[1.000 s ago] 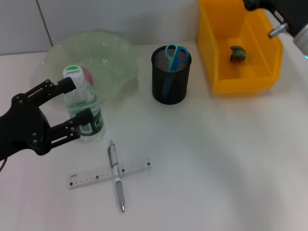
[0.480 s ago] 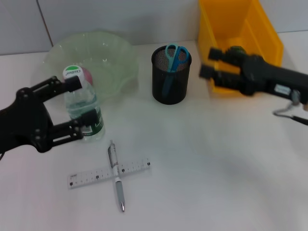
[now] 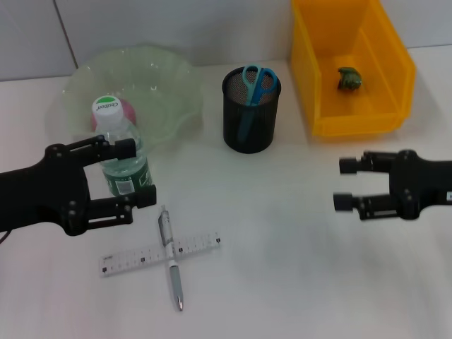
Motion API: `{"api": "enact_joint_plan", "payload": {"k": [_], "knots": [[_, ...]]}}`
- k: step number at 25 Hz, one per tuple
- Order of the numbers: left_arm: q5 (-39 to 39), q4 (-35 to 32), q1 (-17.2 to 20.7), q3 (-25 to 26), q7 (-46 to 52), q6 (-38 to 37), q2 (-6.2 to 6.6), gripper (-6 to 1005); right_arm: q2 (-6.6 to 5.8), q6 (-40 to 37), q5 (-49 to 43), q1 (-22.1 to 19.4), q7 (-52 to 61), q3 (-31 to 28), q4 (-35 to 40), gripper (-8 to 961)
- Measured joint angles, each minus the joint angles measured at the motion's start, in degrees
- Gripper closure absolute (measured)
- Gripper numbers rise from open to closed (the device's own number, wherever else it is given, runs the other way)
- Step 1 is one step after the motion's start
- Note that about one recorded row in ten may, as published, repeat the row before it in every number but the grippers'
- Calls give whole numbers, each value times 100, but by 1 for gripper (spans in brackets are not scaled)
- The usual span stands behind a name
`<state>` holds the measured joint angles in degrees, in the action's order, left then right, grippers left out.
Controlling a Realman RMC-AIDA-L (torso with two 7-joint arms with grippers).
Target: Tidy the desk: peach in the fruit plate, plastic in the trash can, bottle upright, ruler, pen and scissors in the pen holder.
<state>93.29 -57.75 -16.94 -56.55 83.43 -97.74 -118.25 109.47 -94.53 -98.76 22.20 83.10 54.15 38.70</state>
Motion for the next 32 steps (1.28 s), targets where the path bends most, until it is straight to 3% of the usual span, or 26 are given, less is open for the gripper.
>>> {"api": "enact_joint_plan", "payload": {"k": [4,8,11,14,15,19,32], "knots": [[504,-131,-222,-174,520,-1,5,229,14,-48,-758,62,274,-42,438,138],[1100,-291,-475,-380,913,60,-21,231,42,-11,-909,82,319,-55,524,138],[1526,-532,-654,-919,1279,420,-39,232,51,24,-944,67,310,-64,520,138],[2343,-941,-1006,-1891,2029,1073,-24,234,85,90,-1058,53,315,-73,521,138],[2343,-941,-1006,-1891,2029,1073,-24,234,85,90,-1058,53,315,-73,521,138],[3406,-1083,-1583,-2795,2872,1469,-55,237,156,167,-1309,97,380,-109,536,138],[4262,-1036,-2183,-4124,3830,2140,-91,243,222,228,-1489,168,519,-116,576,138]]}}
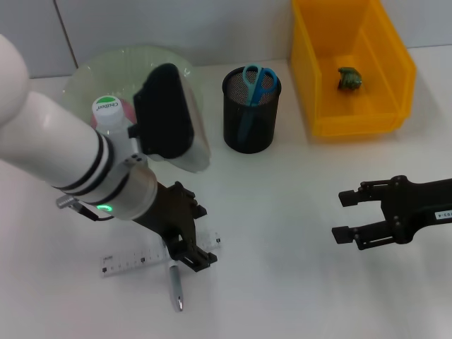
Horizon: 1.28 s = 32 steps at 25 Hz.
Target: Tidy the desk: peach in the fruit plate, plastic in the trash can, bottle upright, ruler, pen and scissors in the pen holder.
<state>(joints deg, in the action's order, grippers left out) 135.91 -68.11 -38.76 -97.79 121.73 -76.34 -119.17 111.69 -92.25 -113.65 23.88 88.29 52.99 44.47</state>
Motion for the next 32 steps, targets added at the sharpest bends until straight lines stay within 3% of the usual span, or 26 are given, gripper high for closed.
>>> {"api": "enact_joint_plan", "payload": {"k": [8,32], "knots": [[287,286,-174,-359,272,296,-1,248,54,6,-24,15,-13,1,0,139],[248,602,-317,-372,280,331,-1,260,84,67,-26,87,-41,54,1,139]]}}
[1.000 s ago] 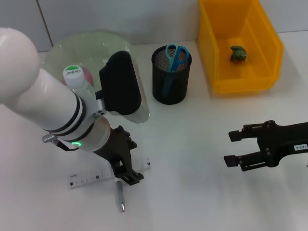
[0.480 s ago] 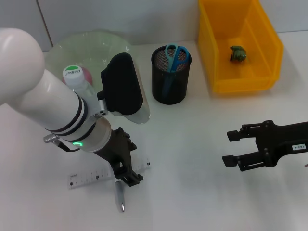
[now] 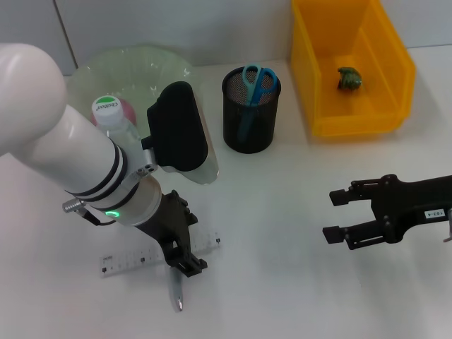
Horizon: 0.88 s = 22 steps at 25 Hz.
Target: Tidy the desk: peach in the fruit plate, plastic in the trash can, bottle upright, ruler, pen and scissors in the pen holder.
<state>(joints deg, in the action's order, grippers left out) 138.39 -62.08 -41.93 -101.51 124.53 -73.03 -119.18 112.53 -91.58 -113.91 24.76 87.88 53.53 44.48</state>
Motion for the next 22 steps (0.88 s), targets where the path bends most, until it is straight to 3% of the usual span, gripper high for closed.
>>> {"api": "enact_joint_plan", "payload": {"k": [9,14,22], "knots": [[3,8,1,0,-24,0,0,265,95,9,-220,66,12,-57,18,139],[4,87,0,0,-35,-1,0,516,114,9,-255,91,29,-56,19,139],[3,48,2,1,-56,-44,0,571,123,9,-262,112,37,-53,17,138]]}}
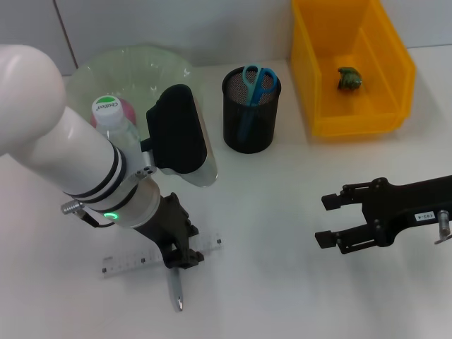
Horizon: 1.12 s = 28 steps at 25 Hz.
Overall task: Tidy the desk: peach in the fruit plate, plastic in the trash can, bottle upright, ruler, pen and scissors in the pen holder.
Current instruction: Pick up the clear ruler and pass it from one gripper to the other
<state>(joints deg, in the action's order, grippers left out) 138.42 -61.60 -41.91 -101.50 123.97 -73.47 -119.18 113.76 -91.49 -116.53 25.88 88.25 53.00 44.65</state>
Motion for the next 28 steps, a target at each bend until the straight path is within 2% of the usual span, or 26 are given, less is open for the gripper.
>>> {"api": "enact_joint_plan", "payload": {"k": [5,8,10,11,13,15,16,19,24,27,28], "knots": [[-280,-448,122,253,3,-371,14,593,0,-1,-1,0,-1,0,0,138],[-861,-1189,420,902,-48,-893,45,595,-2,-1,-2,5,-1,0,0,138],[-861,-1189,420,902,-48,-893,45,596,-2,-1,-1,6,-1,0,0,138],[-1350,-1668,684,1358,-101,-1100,50,597,-3,0,-1,6,-3,0,0,138],[-1980,-2129,1067,1872,-122,-1068,53,597,-4,0,10,6,-23,0,0,138],[-2110,-2185,1131,1947,-126,-1043,53,597,-4,4,17,6,-28,-1,0,138],[-2628,-2331,1387,2187,-173,-911,53,597,-4,13,20,6,-29,-3,0,138],[-3352,-2374,1704,2385,-336,-683,53,597,3,67,26,5,-36,-8,0,138],[-5214,-2128,2271,2575,-1082,-339,51,597,63,88,29,4,-75,-28,37,138],[-6203,-1901,2600,2467,-1831,-49,34,597,119,88,31,3,-150,-112,58,138],[-6690,-1777,2766,2265,-2317,227,26,597,146,87,33,-5,-194,-149,80,138]]}}
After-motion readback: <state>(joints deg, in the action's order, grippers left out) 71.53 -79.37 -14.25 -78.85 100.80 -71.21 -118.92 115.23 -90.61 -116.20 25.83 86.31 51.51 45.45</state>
